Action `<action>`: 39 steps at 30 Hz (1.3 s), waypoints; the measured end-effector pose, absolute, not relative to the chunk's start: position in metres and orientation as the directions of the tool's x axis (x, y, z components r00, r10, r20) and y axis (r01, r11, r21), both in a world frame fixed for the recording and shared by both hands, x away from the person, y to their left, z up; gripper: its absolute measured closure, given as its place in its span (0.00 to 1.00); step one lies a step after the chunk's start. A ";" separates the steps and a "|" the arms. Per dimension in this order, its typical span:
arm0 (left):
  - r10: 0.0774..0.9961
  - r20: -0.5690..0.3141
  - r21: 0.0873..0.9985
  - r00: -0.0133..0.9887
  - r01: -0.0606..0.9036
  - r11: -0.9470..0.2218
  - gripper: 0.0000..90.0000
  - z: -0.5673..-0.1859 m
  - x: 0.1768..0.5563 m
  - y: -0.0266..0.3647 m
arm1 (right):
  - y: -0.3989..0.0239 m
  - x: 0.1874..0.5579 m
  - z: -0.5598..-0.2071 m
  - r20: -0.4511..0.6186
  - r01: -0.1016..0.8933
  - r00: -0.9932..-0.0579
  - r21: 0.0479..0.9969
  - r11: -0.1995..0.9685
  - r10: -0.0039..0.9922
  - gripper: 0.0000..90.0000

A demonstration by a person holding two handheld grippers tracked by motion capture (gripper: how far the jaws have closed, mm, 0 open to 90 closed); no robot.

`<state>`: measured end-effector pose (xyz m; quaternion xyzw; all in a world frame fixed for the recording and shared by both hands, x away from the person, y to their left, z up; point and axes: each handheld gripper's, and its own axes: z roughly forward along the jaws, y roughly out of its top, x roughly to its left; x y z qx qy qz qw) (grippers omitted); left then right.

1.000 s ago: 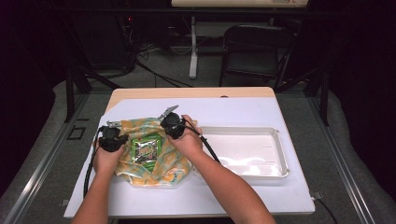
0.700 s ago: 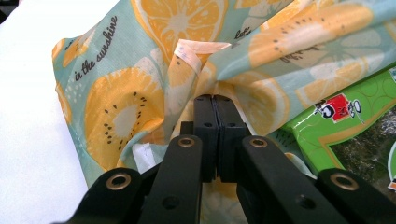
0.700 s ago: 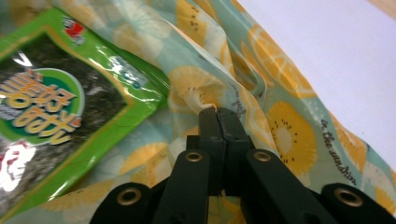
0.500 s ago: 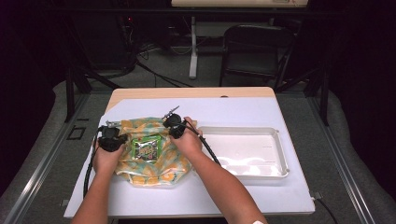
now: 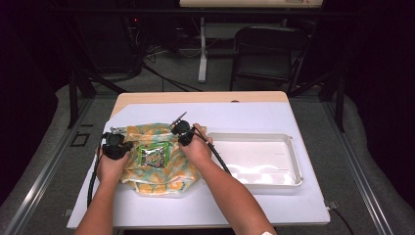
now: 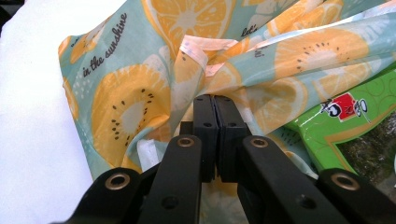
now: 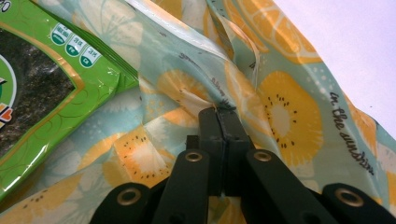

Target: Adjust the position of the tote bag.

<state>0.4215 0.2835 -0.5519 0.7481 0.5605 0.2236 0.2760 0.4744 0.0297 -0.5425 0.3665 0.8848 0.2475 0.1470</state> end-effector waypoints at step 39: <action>0.964 0.012 0.661 0.267 0.721 -0.207 0.96 -0.552 0.420 0.283 | 0.026 0.448 -0.494 -0.052 0.481 -0.728 0.672 0.563 0.684 0.79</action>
